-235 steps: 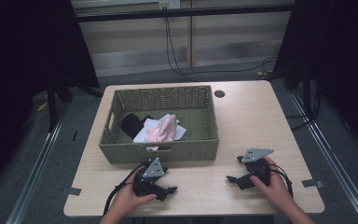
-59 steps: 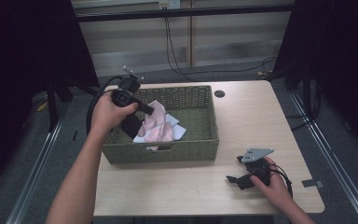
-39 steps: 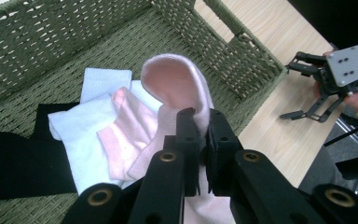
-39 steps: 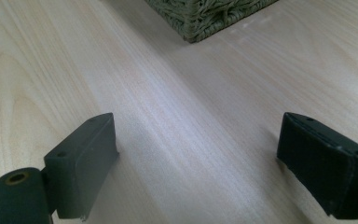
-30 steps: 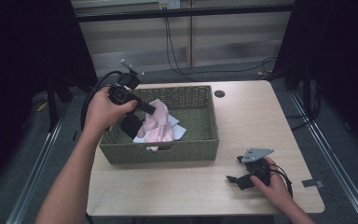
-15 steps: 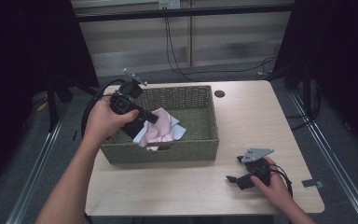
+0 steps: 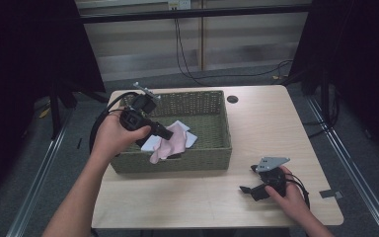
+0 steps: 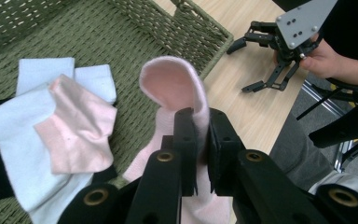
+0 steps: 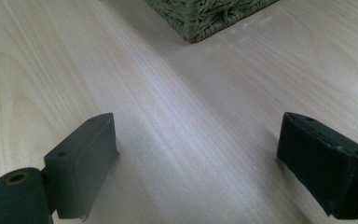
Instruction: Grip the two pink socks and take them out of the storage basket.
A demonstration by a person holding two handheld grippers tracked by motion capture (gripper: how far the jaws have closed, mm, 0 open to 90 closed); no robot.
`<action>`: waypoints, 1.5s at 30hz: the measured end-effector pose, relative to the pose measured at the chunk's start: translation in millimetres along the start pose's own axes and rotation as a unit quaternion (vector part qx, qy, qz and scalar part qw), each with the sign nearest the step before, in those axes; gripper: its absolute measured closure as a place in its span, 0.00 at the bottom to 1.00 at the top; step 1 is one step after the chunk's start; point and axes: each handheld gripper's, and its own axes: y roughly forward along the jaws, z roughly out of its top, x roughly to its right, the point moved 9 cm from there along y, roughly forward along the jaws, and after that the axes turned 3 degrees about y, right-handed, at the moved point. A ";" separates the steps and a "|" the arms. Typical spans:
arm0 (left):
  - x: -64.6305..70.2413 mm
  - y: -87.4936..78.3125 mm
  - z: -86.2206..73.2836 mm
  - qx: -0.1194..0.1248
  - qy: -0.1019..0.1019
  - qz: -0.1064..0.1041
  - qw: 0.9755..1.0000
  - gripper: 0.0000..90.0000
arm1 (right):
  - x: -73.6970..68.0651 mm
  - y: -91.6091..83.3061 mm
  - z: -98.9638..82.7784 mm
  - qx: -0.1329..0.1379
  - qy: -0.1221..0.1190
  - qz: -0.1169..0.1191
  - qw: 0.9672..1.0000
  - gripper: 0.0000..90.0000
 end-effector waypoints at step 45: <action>-18.6 30.2 -5.4 0.039 0.014 0.046 0.998 0.53 | 0.0 0.0 0.0 0.000 0.000 0.000 1.000 0.12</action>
